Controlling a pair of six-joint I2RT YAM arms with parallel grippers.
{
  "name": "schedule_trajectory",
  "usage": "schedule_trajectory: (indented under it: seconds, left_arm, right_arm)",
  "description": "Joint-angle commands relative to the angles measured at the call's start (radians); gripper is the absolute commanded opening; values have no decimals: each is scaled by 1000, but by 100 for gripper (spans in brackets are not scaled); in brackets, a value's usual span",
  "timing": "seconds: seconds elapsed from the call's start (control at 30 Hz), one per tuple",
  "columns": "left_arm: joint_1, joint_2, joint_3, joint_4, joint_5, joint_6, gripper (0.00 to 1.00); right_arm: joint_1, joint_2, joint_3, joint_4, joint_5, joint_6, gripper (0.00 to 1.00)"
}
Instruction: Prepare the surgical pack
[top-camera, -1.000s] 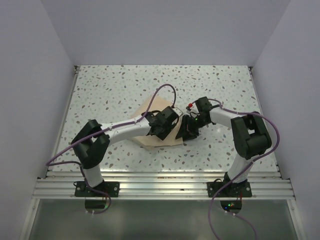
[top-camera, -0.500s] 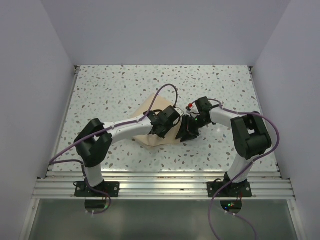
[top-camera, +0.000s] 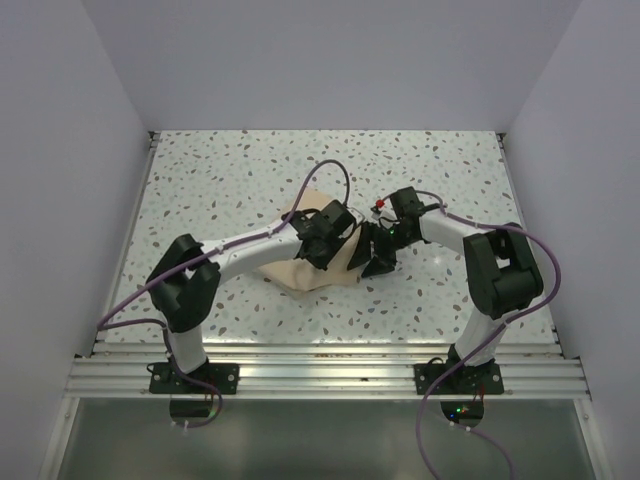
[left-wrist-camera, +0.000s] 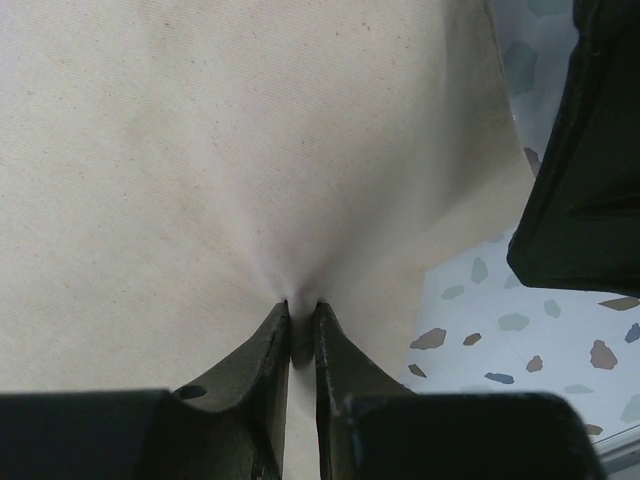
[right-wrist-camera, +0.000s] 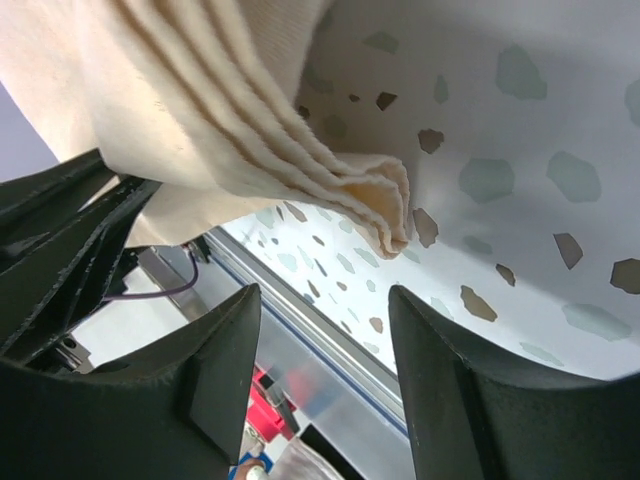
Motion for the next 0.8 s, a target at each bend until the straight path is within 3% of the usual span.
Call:
schedule_trajectory:
  seconds: [0.0, 0.23, 0.47, 0.7, 0.77]
  left_arm:
    - [37, -44, 49, -31, 20, 5, 0]
    - [104, -76, 38, -32, 140, -8, 0]
    - [120, -78, 64, -43, 154, 8, 0]
    - [121, -87, 67, -29, 197, -5, 0]
    - [121, -90, 69, -34, 202, 2, 0]
  right_arm:
    - [-3, -15, 52, -29, -4, 11, 59]
    - [-5, -35, 69, -19, -10, 42, 61]
    - [5, -44, 71, -4, -15, 72, 61]
    - [9, -102, 28, 195, -9, 262, 40]
    - [21, -98, 29, 235, -4, 325, 30]
